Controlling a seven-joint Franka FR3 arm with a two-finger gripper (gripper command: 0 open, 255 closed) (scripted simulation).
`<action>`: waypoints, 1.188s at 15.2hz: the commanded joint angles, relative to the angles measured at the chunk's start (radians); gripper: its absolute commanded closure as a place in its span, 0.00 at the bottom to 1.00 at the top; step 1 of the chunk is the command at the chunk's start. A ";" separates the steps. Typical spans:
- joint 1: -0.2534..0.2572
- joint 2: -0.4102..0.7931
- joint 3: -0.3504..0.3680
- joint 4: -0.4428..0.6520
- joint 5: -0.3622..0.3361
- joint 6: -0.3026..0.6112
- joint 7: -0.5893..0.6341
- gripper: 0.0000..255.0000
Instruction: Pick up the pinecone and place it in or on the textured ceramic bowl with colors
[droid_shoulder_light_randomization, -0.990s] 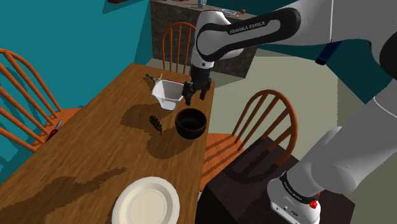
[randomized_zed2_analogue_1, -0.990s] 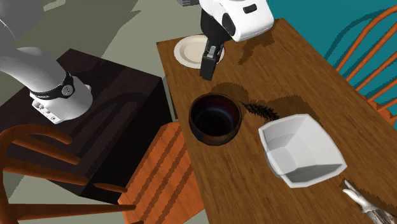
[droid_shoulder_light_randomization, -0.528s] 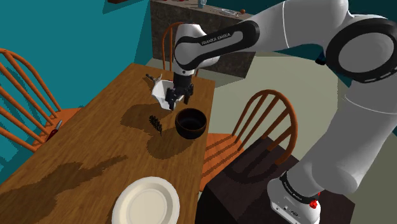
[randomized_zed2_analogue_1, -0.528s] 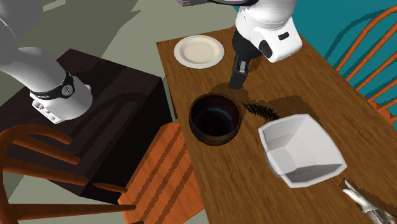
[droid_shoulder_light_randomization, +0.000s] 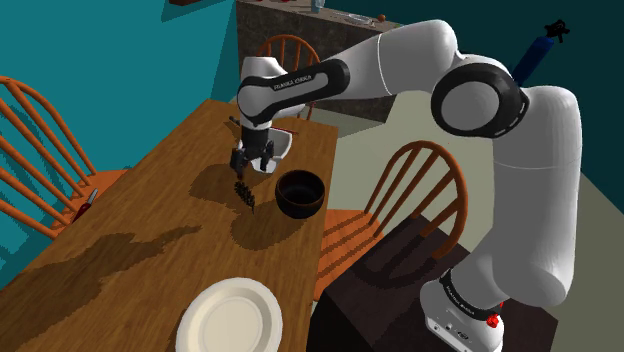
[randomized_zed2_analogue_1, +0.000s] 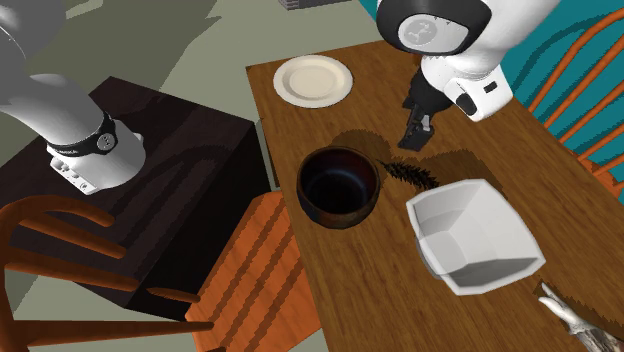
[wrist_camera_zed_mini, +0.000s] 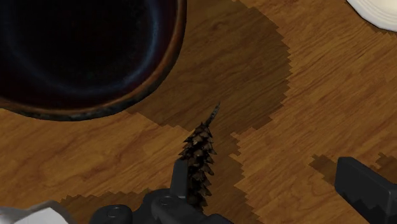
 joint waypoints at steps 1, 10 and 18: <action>0.011 0.063 0.000 0.069 -0.007 -0.006 0.001 0.00; 0.023 0.105 0.001 0.032 -0.007 0.074 0.001 0.00; 0.023 0.105 0.001 0.032 -0.007 0.074 0.001 1.00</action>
